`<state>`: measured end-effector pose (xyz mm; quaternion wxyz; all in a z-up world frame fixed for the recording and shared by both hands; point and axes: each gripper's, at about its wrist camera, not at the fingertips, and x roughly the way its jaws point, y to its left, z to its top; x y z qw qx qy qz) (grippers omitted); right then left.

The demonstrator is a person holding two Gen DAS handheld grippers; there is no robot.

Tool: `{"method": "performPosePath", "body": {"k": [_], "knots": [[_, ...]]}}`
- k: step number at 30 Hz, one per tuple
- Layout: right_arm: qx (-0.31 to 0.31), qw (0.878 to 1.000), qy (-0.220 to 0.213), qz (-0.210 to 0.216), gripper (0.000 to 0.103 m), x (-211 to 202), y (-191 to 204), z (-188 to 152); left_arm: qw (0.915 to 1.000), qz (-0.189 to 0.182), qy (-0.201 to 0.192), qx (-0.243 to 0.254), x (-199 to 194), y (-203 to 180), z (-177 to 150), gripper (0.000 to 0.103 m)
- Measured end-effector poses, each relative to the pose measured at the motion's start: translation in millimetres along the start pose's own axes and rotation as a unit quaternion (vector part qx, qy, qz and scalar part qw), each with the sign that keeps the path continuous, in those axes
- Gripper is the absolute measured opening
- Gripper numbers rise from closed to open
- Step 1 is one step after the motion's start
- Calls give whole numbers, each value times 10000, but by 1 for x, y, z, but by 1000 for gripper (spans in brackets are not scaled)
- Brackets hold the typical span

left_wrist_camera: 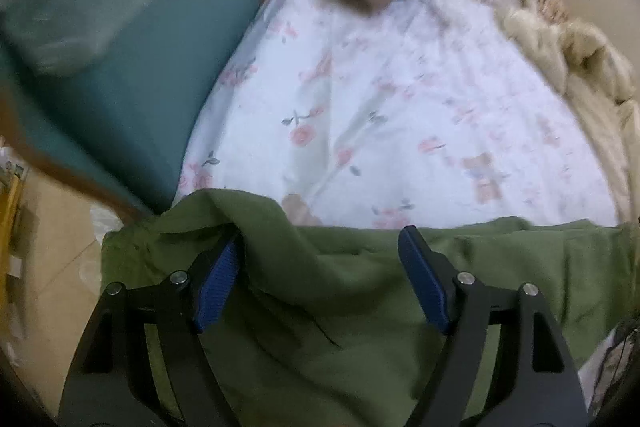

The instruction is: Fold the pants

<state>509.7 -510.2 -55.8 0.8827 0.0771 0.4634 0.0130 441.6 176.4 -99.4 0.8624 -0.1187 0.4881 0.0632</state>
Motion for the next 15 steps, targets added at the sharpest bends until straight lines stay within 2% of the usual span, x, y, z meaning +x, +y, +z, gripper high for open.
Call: {"method": "performPosePath", "body": {"k": [2, 4, 5, 8, 12, 13, 14, 15], "knots": [[165, 9995, -67, -260, 63, -29, -24, -5, 9999, -102, -84, 62, -15, -4, -10, 76], [398, 9976, 40, -574, 63, -40, -45, -15, 9997, -137, -126, 161, -28, -9, -21, 76], [653, 9946, 186, -784, 63, -44, -62, -29, 9996, -123, -151, 218, -35, -11, -28, 76], [1066, 9864, 668, -1058, 62, -37, -90, -68, 9990, -115, -243, 360, -51, -15, -44, 76], [1131, 9760, 1348, -1286, 61, -17, -100, -110, 9987, 45, -285, 424, -63, -11, -56, 76], [1114, 9726, 1546, -1330, 58, -11, -101, -120, 9988, 47, -270, 404, -65, -10, -59, 76], [1113, 9695, 1742, -1320, 46, -4, -102, -130, 9989, 12, -249, 395, -66, -8, -63, 76], [1086, 9699, 1787, -1252, 28, -3, -104, -135, 9989, -17, -237, 397, -69, -7, -68, 76]]}}
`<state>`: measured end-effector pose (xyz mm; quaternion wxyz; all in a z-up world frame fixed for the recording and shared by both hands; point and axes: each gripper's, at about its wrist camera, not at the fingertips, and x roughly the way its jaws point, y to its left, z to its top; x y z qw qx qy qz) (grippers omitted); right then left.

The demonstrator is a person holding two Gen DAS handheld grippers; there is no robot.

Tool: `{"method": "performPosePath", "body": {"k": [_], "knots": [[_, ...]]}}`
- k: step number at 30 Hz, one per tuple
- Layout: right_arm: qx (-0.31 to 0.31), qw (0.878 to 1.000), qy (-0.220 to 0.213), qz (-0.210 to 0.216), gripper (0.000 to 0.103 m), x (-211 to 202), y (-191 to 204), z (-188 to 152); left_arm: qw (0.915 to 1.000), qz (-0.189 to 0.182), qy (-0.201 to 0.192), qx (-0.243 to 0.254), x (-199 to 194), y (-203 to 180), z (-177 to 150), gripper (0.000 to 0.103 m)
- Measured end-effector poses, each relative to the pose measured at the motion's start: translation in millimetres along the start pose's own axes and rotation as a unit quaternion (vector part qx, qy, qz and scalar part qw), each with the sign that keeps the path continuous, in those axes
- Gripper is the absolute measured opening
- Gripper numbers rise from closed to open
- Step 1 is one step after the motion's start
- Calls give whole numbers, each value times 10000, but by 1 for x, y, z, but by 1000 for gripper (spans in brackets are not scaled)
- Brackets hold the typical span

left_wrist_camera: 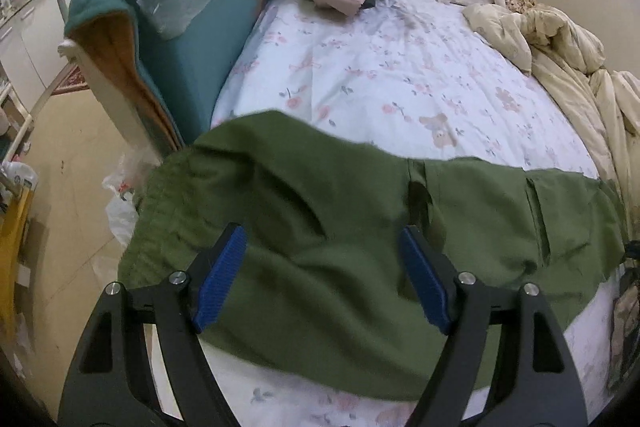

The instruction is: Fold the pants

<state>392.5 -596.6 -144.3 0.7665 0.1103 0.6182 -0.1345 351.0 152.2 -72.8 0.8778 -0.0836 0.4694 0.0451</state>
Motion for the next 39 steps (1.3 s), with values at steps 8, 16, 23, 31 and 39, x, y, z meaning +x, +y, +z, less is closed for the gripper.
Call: {"method": "performPosePath", "body": {"k": [8, 16, 23, 31, 39], "knots": [[-1066, 9725, -1575, -1343, 2, -77, 15, 3, 10000, -32, 8, -23, 5, 3, -14, 76], [-1030, 9757, -329, -1905, 50, -20, 1, 15, 9996, 73, 158, -221, 19, 15, -12, 76], [-449, 9767, -1900, -890, 53, -89, 23, 26, 9995, 17, 165, -272, 15, 27, -13, 76], [-1130, 9702, -1658, -1359, 56, -30, 74, 102, 9996, 236, 117, -52, 13, 30, -17, 76], [-1506, 9702, -1375, -1306, 0, -8, 86, 101, 9999, 12, 123, -87, 17, 30, -13, 76]]}}
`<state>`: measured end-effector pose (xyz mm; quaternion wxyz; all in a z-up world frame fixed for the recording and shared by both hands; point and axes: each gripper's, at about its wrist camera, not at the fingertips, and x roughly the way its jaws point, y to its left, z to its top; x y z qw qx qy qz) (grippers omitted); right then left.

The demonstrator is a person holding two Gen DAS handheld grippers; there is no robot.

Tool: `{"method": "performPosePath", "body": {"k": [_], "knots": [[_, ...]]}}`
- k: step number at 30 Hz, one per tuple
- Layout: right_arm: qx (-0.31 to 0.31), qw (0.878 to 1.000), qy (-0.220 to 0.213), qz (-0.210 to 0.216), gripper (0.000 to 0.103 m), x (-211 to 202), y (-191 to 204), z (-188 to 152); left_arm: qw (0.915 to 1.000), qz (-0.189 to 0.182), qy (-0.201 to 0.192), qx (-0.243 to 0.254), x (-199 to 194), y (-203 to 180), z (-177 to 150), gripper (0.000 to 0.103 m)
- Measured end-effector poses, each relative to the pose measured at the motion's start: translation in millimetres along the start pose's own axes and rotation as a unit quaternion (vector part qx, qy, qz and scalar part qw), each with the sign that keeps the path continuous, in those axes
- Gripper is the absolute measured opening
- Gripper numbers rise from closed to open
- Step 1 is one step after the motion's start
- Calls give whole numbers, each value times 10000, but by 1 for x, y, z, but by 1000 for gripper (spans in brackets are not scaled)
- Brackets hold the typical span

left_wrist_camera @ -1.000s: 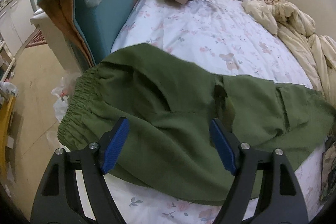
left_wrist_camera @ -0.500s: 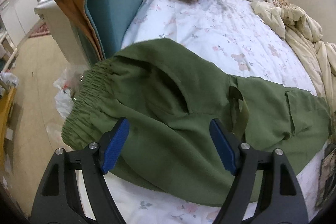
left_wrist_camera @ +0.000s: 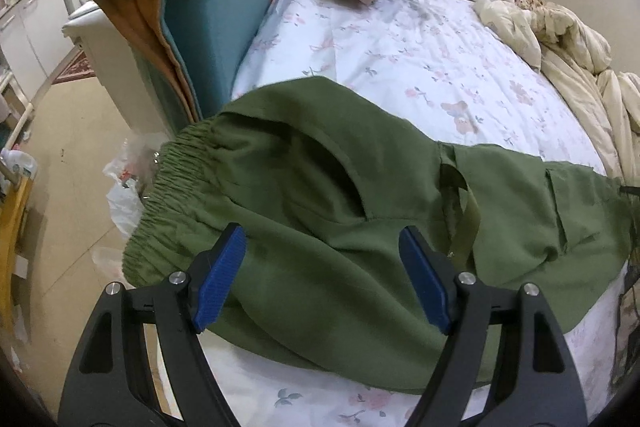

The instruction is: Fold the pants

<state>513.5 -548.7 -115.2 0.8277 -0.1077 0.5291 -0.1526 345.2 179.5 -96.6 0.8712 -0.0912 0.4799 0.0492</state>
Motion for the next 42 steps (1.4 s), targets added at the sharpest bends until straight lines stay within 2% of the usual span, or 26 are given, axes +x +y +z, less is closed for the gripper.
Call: {"method": "performPosePath", "body": {"k": [4, 6, 7, 10, 11, 14, 16, 17, 18, 20, 21, 22, 23, 24, 25, 28, 30, 32, 33, 34, 35, 37, 38, 40, 42], "knots": [[-381, 9941, -1013, -111, 0, -49, 13, -15, 10000, -41, -4, 79, 0, -2, -1, 76], [-257, 9925, -1156, -294, 0, -53, 10, -11, 10000, -10, 17, 80, 1, -2, -2, 76], [-52, 9931, -1134, -288, 0, -51, 4, -7, 10000, -6, 28, 63, 1, -1, -3, 76], [685, 9945, -732, 291, 0, -35, -24, 3, 10000, 3, 3, 25, -2, 1, -3, 76], [749, 9943, -652, 391, 2, -27, -27, 5, 10000, 22, -17, 36, -3, 1, -4, 76], [702, 9964, -316, 349, 8, -8, -30, 6, 10000, 71, -39, 25, -3, 4, -3, 76], [727, 9964, -125, 418, 21, 1, -31, 4, 10000, 58, -9, -49, -2, 7, -2, 76], [709, 9968, -21, 375, 46, 7, -31, 3, 9999, 59, -5, -88, 0, 8, -1, 76], [667, 9972, 56, 343, 62, 11, -31, 3, 9999, 56, 1, -109, 1, 9, 0, 76], [542, 9983, 95, 185, 62, 16, -28, 0, 9999, 83, 19, -85, 4, 8, 0, 76], [526, 9984, 153, 156, 58, 19, -27, -1, 9999, 113, 33, -56, 6, 7, 0, 76], [624, 9975, 236, 215, 47, 21, -27, -3, 9999, 129, 43, -36, 7, 6, 0, 76], [601, 9974, 283, 293, 9, 23, -25, -4, 9999, 130, 56, -24, 8, 6, -1, 76], [543, 9976, 295, 310, 4, 22, -23, -6, 9999, 128, 62, -22, 9, 5, -1, 76], [408, 9986, 175, 273, 3, 16, -19, -7, 9999, 122, 66, -21, 9, 5, -1, 76], [-45, 9983, -576, 126, 1, -18, -11, -11, 9999, 100, 16, 6, 8, 4, 1, 76], [-157, 9911, -1295, -262, 1, -46, -13, -15, 9999, 109, -29, -1, 7, 4, 1, 76], [-203, 9829, -1730, -604, 1, -58, -15, -15, 9998, 180, 11, -32, 8, 4, 0, 76], [-171, 9842, -1619, -699, 2, -51, -16, -13, 9998, 192, 22, -42, 8, 4, 0, 76], [-94, 9885, -1327, -713, 4, -40, -18, -8, 9998, 190, 29, -54, 8, 4, 0, 76], [-6, 9946, -836, -623, 5, -20, -19, -4, 9998, 178, 31, -64, 8, 5, -1, 76], [95, 9974, -84, -716, 18, 9, -19, -5, 9998, 176, 21, -85, 6, 5, 0, 76], [98, 9966, 8, -817, 22, 12, -17, -5, 9998, 156, 7, -113, 4, 5, 0, 76], [160, 9957, -369, -831, 25, -5, -19, -7, 9999, 74, -22, -132, 2, 6, 2, 76], [295, 9933, -775, -802, 61, -28, -22, -10, 9999, 57, -72, -92, 0, 5, 3, 76]]}}
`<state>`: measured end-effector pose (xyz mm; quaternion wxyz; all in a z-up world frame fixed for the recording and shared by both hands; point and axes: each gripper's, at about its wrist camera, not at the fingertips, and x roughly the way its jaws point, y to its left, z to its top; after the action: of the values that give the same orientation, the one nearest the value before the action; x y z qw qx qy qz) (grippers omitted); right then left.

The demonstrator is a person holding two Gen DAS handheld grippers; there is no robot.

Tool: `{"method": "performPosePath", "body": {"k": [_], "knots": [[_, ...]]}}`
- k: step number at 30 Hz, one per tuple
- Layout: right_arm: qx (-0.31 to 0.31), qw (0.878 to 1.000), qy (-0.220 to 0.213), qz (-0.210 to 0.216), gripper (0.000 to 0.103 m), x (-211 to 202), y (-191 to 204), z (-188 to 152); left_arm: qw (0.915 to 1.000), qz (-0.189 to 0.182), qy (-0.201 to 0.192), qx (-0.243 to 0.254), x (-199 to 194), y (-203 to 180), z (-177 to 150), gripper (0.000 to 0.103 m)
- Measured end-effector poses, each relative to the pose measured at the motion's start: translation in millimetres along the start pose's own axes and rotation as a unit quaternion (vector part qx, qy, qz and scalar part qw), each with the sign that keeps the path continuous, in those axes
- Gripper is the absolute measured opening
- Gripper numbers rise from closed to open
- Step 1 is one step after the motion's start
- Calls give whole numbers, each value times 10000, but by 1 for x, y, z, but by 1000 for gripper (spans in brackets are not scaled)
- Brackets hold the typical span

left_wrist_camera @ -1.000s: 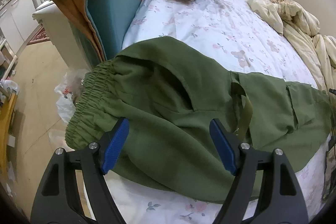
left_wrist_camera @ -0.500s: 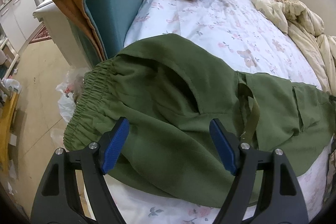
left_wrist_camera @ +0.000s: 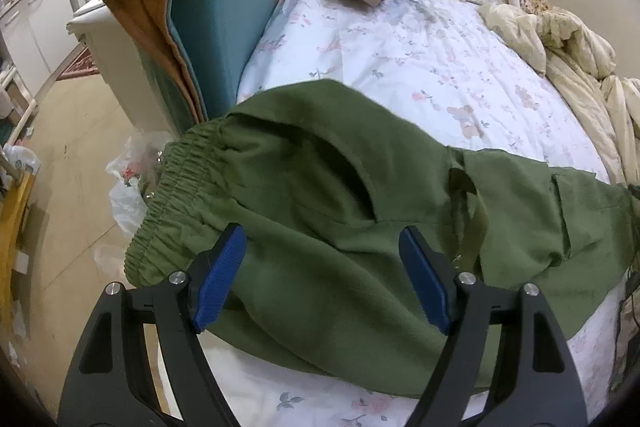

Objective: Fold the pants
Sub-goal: 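Grasp the elastic waistband with the left gripper and lift it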

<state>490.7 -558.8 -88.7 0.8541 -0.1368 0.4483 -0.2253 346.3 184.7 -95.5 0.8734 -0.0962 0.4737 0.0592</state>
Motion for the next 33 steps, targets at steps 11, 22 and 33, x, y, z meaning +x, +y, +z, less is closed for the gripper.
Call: {"method": "performPosePath", "body": {"k": [11, 22, 33], "knots": [[125, 9744, 926, 2043, 68, -4, 80, -55, 9968, 459, -346, -558, -28, 41, 4, 76], [954, 9838, 338, 1482, 85, -66, 52, -72, 9668, 413, -26, -2523, -16, 146, -20, 87], [2803, 9041, 550, 3177, 87, -165, 54, -152, 9287, 294, 400, -3674, 16, 126, -55, 88]]}}
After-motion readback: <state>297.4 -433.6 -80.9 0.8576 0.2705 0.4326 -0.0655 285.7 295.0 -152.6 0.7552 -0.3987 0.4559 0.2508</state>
